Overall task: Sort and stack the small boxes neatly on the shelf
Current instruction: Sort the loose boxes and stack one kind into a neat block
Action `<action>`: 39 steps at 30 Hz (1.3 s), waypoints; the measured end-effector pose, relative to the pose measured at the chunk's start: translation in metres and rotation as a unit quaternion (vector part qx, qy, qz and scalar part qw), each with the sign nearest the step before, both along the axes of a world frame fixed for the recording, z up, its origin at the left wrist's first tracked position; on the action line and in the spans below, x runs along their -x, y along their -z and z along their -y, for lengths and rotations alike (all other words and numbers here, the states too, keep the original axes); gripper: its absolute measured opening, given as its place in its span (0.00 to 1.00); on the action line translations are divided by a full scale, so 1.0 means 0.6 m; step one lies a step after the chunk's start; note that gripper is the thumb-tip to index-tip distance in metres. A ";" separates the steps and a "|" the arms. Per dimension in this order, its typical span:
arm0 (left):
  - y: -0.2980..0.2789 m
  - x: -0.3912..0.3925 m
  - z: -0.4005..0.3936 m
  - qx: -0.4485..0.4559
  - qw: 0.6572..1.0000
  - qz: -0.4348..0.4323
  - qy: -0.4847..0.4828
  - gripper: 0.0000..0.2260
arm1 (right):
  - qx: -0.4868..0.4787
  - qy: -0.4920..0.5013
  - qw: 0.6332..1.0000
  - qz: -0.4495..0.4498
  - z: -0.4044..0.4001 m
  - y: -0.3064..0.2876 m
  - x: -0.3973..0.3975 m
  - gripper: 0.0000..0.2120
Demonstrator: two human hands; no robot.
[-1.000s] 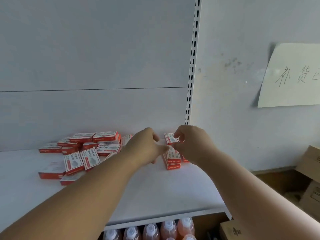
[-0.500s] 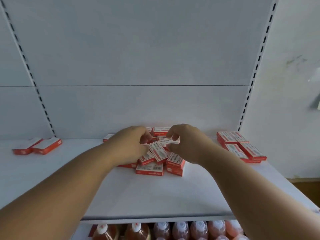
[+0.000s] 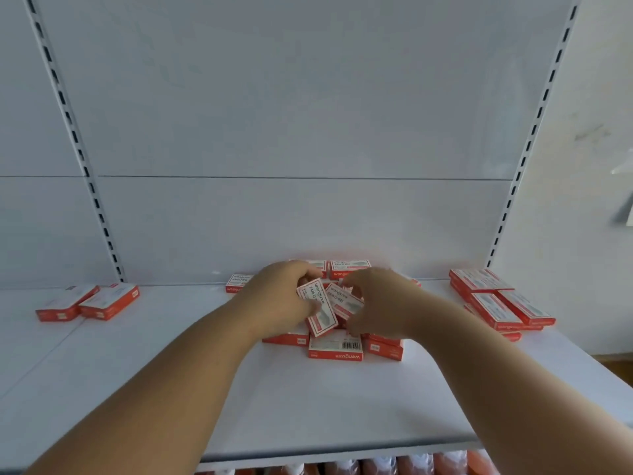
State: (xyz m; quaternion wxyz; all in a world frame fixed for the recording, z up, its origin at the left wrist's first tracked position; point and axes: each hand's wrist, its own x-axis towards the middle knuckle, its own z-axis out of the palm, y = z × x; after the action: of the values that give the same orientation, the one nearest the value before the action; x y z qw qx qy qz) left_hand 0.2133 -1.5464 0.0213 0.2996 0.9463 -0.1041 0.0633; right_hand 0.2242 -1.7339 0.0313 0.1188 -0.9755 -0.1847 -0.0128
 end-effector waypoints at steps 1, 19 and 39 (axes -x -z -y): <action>0.005 -0.001 -0.004 0.059 0.998 0.005 -0.011 0.15 | -0.012 0.000 1.000 -0.009 -0.001 0.001 -0.003 0.19; 0.007 -0.003 -0.037 0.703 0.699 -0.128 0.028 0.19 | -0.699 0.018 0.689 -0.192 -0.004 -0.002 0.014 0.12; -0.050 -0.103 0.374 0.360 0.909 -0.212 0.000 0.04 | -0.463 0.252 0.849 -0.038 0.390 -0.043 -0.077 0.02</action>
State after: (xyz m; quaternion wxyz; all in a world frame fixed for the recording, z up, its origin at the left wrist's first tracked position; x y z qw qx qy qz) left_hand 0.2749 -1.7710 0.0515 0.6348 0.7654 -0.0080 -0.1061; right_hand 0.2704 -1.9677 0.0568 0.5560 -0.8204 0.0998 -0.0887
